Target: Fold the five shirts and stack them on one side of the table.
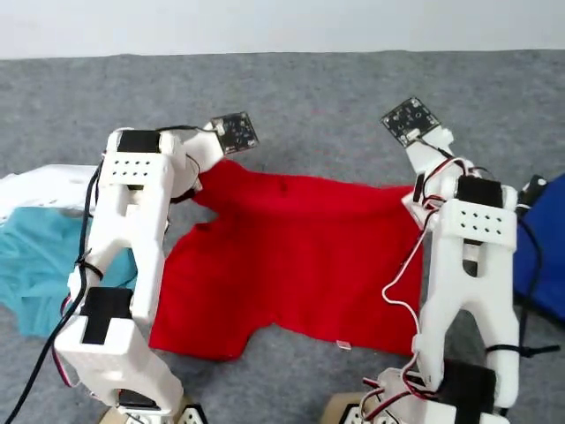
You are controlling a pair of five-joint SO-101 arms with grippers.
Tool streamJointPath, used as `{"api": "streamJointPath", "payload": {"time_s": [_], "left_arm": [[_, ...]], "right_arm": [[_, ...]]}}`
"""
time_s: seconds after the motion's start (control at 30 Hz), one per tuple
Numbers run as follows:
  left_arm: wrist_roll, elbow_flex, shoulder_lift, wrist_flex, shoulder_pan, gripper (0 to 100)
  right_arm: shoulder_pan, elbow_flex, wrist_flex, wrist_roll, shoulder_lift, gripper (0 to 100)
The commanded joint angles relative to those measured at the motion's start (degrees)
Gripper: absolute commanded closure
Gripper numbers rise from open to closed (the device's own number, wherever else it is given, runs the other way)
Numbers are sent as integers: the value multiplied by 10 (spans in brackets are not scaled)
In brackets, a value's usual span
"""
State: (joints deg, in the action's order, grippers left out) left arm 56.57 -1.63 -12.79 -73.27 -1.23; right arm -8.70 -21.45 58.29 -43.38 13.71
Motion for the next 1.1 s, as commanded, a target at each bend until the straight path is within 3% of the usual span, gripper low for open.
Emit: {"api": "streamJointPath", "payload": {"time_s": [0.0,0.2,0.43,0.8,0.9,1.07], "left_arm": [[-27,-20,34,113,-4,997],[-145,-22,17,338,-9,996],[-200,-18,12,451,-26,996],[-200,72,18,438,-29,996],[-193,73,19,353,-29,996],[-66,70,64,149,-26,996]], "right_arm": [[3,27,-81,-4,18,988],[0,30,-209,45,5,989],[0,26,-240,62,17,989],[-13,25,-170,40,-7,989],[-12,26,-116,5,-2,989],[-23,25,-22,-20,16,989]]}}
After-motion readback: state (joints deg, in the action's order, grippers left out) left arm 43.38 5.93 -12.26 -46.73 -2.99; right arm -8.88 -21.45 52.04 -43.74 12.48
